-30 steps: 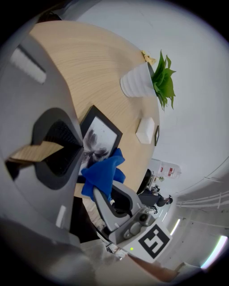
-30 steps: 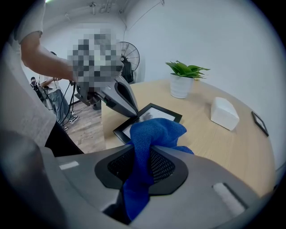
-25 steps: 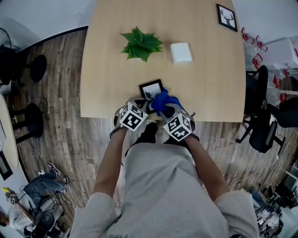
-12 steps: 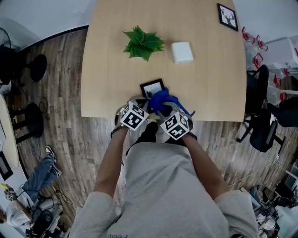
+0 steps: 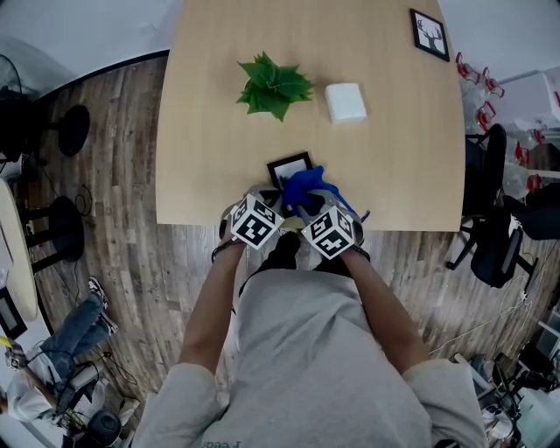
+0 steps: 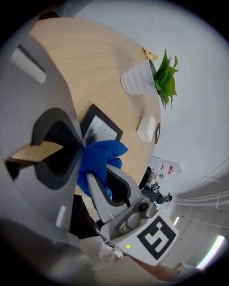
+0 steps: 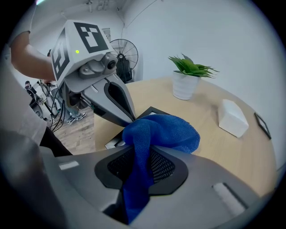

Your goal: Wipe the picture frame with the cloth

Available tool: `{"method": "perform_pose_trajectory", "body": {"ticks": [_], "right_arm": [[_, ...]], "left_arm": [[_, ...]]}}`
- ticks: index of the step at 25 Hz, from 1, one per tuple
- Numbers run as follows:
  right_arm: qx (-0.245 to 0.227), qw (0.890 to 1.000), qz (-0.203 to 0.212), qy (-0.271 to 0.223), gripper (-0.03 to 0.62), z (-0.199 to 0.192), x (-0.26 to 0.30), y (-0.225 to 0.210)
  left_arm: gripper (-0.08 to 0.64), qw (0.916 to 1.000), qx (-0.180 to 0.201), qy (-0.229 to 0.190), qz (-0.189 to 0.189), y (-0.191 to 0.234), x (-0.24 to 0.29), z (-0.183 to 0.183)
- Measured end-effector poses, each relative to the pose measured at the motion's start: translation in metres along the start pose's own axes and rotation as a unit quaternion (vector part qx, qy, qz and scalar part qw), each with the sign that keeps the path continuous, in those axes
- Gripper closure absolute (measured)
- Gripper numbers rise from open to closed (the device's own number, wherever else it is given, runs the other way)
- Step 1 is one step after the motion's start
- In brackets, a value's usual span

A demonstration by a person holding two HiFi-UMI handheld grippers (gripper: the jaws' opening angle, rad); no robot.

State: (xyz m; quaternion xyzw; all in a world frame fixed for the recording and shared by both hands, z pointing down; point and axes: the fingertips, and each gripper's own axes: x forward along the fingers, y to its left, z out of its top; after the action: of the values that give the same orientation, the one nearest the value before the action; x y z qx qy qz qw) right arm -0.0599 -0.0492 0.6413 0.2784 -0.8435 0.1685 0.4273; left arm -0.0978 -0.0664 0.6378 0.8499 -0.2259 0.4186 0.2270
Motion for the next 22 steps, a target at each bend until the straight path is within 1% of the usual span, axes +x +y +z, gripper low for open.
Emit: {"method": "perform_pose_trajectory", "body": {"ticks": [8, 15, 22], "right_arm": [[-0.001, 1.0, -0.002, 0.004, 0.511, 0.005, 0.005, -0.007], [0.013, 1.0, -0.006, -0.001, 0.511, 0.016, 0.011, -0.018], [0.017, 1.0, -0.009, -0.004, 0.511, 0.028, 0.018, -0.03]], "left_arm": [[0.508, 1.0, 0.003, 0.001, -0.009, 0.0, 0.001, 0.0], [0.508, 0.9999, 0.002, 0.0, -0.016, 0.0, 0.001, 0.0], [0.508, 0.9997, -0.008, -0.003, -0.022, 0.001, 0.0, 0.001]]}}
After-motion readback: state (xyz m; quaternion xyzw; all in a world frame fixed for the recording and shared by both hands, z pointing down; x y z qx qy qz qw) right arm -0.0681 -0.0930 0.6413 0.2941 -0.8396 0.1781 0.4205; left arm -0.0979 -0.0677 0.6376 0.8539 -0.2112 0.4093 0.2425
